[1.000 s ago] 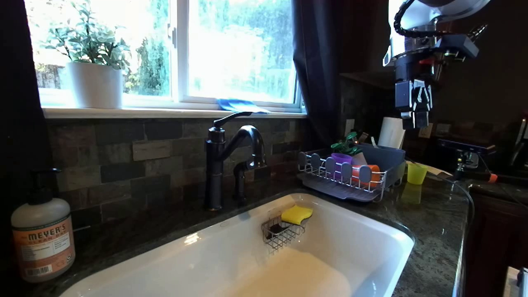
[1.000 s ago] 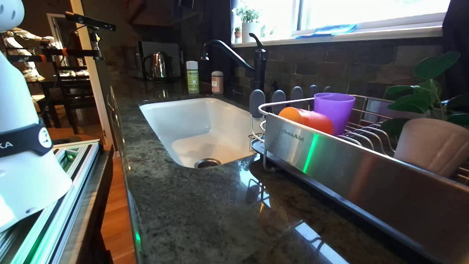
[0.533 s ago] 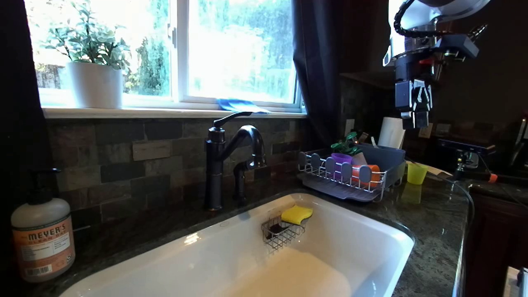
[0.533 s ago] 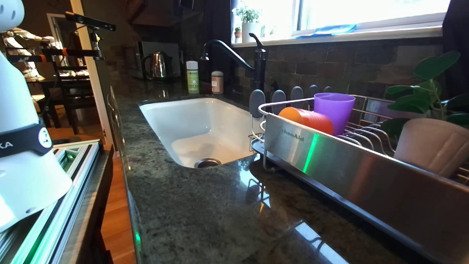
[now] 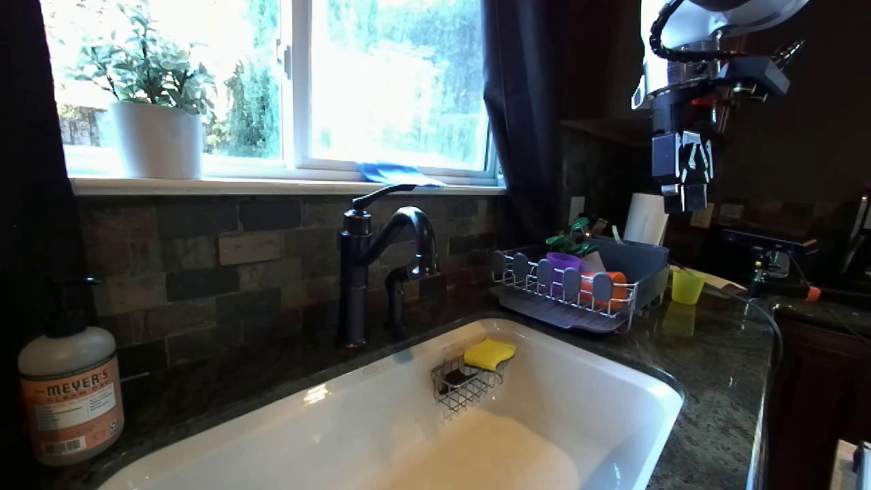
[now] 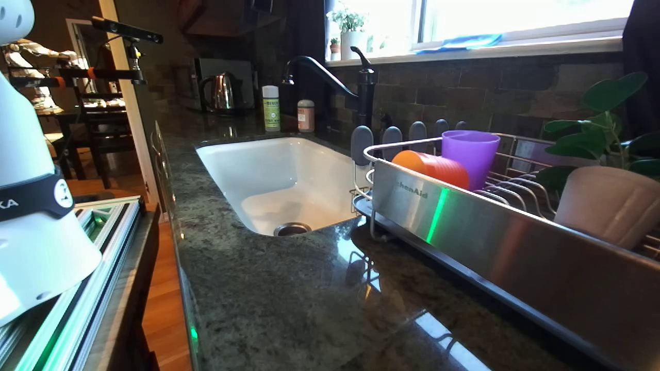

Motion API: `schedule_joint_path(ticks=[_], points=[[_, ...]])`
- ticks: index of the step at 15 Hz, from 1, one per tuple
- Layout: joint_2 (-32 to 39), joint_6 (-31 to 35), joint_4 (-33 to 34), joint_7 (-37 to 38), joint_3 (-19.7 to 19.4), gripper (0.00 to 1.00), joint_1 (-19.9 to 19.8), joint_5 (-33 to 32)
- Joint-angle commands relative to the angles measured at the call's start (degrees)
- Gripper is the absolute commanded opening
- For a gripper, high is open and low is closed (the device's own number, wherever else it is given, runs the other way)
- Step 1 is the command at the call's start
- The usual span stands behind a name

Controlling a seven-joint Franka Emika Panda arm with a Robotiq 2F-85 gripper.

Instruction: Place the purple cup in the sink

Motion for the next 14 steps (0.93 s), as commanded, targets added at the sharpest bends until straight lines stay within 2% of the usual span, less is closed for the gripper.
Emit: schedule_joint_path(ticks=[1, 10, 14], points=[[0.0, -0.1, 0.1, 0.1, -0.1, 1.00, 0.1, 0.0], [0.0, -0.1, 0.1, 0.1, -0.1, 1.00, 0.1, 0.0], [-1.8, 1.5, -0.1, -10.0, -4.0, 1.00, -0.4, -5.2]])
